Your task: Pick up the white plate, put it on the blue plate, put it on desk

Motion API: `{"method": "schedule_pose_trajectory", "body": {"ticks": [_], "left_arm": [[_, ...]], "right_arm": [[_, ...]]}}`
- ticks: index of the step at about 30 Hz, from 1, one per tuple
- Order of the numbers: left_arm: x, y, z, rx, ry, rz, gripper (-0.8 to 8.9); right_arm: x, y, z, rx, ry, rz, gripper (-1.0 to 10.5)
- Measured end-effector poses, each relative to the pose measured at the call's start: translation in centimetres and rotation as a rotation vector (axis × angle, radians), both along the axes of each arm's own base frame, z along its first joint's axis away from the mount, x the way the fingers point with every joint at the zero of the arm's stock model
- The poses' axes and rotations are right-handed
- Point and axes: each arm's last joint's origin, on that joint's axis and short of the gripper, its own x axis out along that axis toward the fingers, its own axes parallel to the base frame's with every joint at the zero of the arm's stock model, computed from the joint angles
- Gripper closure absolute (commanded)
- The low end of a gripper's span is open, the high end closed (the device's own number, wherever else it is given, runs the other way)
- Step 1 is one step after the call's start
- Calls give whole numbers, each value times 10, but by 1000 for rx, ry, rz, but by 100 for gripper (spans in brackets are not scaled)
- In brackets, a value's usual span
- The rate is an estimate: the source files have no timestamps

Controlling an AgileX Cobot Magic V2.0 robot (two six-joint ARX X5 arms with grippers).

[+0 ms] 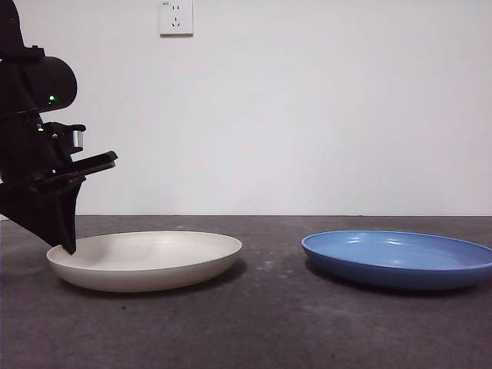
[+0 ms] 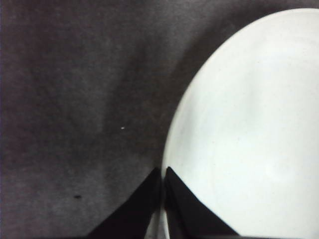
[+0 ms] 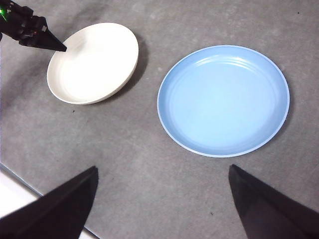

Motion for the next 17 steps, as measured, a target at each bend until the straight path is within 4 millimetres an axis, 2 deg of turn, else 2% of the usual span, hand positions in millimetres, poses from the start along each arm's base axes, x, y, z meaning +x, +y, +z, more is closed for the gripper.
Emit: {"method": "schedule_pose_trajectory", "body": {"ticks": [3, 6, 13, 17], "left_arm": [[0, 0, 2, -61, 1, 2, 805], [-1, 0, 15, -102, -30, 8, 805], [-7, -7, 79, -213, -193, -29, 805], [-9, -23, 97, -241, -235, -67, 804]], "right_arm": [[0, 0, 0, 0, 0, 0, 526], [0, 0, 0, 0, 0, 0, 526], [0, 0, 0, 0, -1, 0, 526], [0, 0, 0, 1, 0, -1, 526]]}}
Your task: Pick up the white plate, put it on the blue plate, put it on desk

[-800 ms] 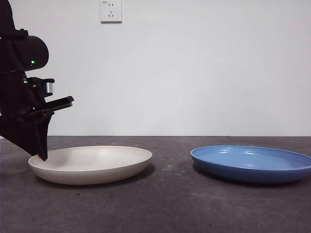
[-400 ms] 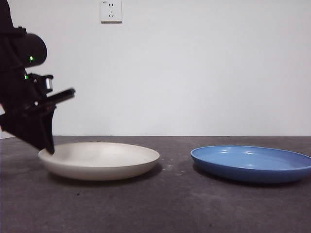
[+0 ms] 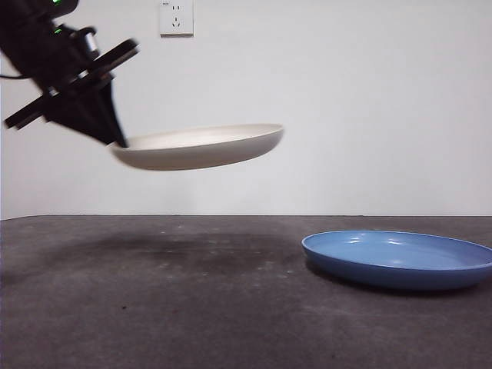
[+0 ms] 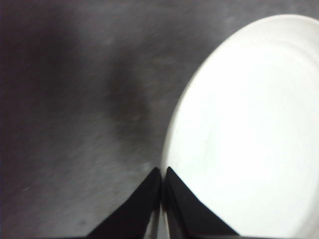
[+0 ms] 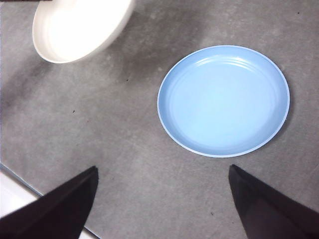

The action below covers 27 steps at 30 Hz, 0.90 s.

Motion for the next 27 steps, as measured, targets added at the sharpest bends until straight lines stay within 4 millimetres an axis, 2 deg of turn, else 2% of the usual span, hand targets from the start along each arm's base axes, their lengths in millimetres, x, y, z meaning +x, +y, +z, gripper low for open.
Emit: {"method": "schedule_pose_trajectory", "body": {"ticks": [3, 7, 11, 22, 27], "left_arm": [[-2, -17, 5, -14, -24, -43, 804], [-6, -51, 11, -25, -63, -112, 804], [-2, -80, 12, -24, -85, -155, 804], [31, -159, -25, 2, 8, -249, 803], [42, -191, -44, 64, 50, -261, 804]], "right_arm": [[0, 0, 0, 8, 5, -8, 526], [0, 0, 1, 15, 5, -17, 526], [-2, 0, 10, 25, -20, -23, 526], [-20, -4, 50, 5, -133, -78, 526], [-25, -5, 59, 1, -166, -90, 526]]}}
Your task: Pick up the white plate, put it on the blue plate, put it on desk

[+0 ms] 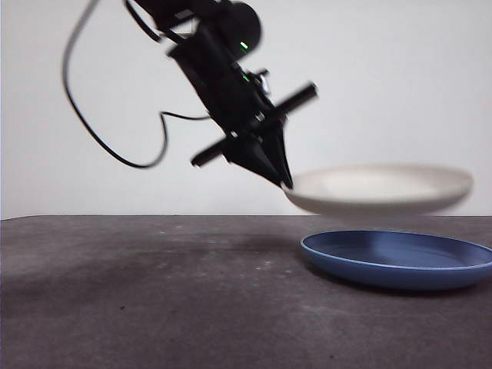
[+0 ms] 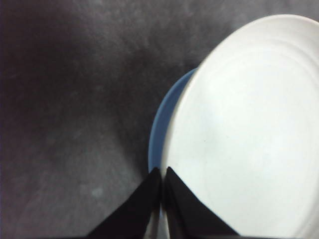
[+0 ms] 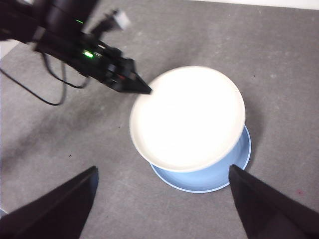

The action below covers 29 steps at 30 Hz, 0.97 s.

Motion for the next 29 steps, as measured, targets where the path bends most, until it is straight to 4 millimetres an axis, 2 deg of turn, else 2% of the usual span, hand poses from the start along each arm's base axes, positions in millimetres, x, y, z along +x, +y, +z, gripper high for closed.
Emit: {"method": "schedule_pose_trajectory", "body": {"ticks": [6, 12, 14, 16, 17, 23, 25, 26, 27, 29], "left_arm": [[5, -22, -22, 84, 34, -9, 804], [5, -30, -30, 115, 27, -28, 801], [4, -31, -31, 121, 30, -33, 696], [2, -33, -31, 121, 23, -46, 551], [1, -35, -30, 120, 20, -51, 517], [-1, -37, -29, 120, 14, -65, 501], [-4, -34, -17, 114, -8, -75, 501], [-6, -30, -3, 100, -37, -80, 501], [-8, -25, 13, 80, -69, -80, 501], [-17, -8, 60, 29, -165, -78, 501]], "right_arm": [[-1, 0, -2, -4, 28, -3, 526], [-2, 0, -3, -5, 34, -3, 526], [-2, 0, -3, -5, 34, -3, 526], [-2, 0, -3, -5, 33, -2, 526], [-2, 0, -3, -5, 33, -2, 526], [-2, 0, -3, -6, 37, -2, 526], [-2, 0, -3, -11, 37, -9, 526], [-2, -1, -3, -21, 36, -24, 526], [-1, -1, -3, -31, 35, -38, 526], [-1, -2, -3, -36, 35, -45, 526]]}}
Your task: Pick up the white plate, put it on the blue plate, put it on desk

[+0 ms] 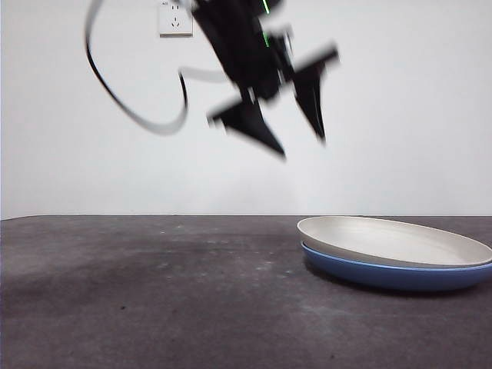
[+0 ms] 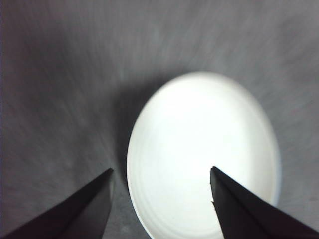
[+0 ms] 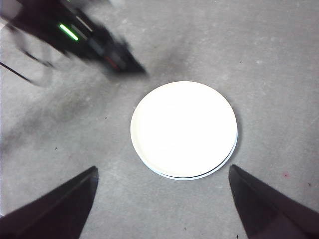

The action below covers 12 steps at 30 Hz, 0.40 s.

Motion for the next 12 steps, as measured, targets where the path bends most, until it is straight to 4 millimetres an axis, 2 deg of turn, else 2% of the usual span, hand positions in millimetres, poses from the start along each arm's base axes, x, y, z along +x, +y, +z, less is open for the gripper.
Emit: {"method": "schedule_pose_trajectory", "body": {"ticks": [3, 5, 9, 12], "left_arm": [[-19, 35, 61, -52, -110, 10, 501], [-31, 59, 86, -50, -143, 25, 502], [-57, 101, 119, -21, -172, 46, 502], [-76, 122, 128, -13, -202, 52, 503]], "right_arm": [[0, 0, 0, 0, 0, 0, 526], [0, 0, 0, 0, 1, 0, 526], [1, 0, -2, -1, 9, 0, 526], [4, 0, -8, -3, 32, 0, 526]]}}
